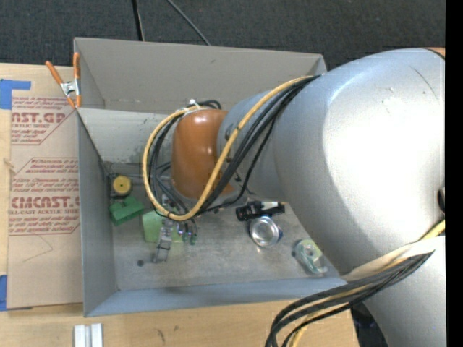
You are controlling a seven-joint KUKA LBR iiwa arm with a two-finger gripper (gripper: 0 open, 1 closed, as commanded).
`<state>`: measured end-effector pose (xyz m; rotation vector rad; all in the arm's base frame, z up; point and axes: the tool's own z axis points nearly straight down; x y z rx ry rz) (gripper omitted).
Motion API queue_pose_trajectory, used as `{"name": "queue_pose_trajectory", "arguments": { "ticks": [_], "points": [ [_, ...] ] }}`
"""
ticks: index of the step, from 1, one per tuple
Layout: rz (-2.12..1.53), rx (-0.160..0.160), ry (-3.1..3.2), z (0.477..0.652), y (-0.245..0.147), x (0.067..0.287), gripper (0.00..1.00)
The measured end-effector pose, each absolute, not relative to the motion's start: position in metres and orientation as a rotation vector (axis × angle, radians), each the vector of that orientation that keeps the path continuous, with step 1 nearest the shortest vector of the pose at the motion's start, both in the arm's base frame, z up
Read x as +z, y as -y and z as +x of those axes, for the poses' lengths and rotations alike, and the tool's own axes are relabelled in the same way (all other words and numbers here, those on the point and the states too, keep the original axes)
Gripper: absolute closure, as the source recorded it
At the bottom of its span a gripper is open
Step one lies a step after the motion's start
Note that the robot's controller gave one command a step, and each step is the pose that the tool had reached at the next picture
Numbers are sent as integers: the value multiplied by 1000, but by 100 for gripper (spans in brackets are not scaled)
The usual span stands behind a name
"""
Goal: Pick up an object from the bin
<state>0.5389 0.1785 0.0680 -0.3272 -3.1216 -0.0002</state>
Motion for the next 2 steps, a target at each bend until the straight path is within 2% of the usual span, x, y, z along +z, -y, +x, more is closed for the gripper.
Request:
{"name": "queue_pose_trajectory", "arguments": {
  "ticks": [1, 2],
  "points": [
    [-327, -1, 3124, 540, -178, 69, 100],
    [-236, -6, 3142, 546, -167, 217, 100]
  ]
}}
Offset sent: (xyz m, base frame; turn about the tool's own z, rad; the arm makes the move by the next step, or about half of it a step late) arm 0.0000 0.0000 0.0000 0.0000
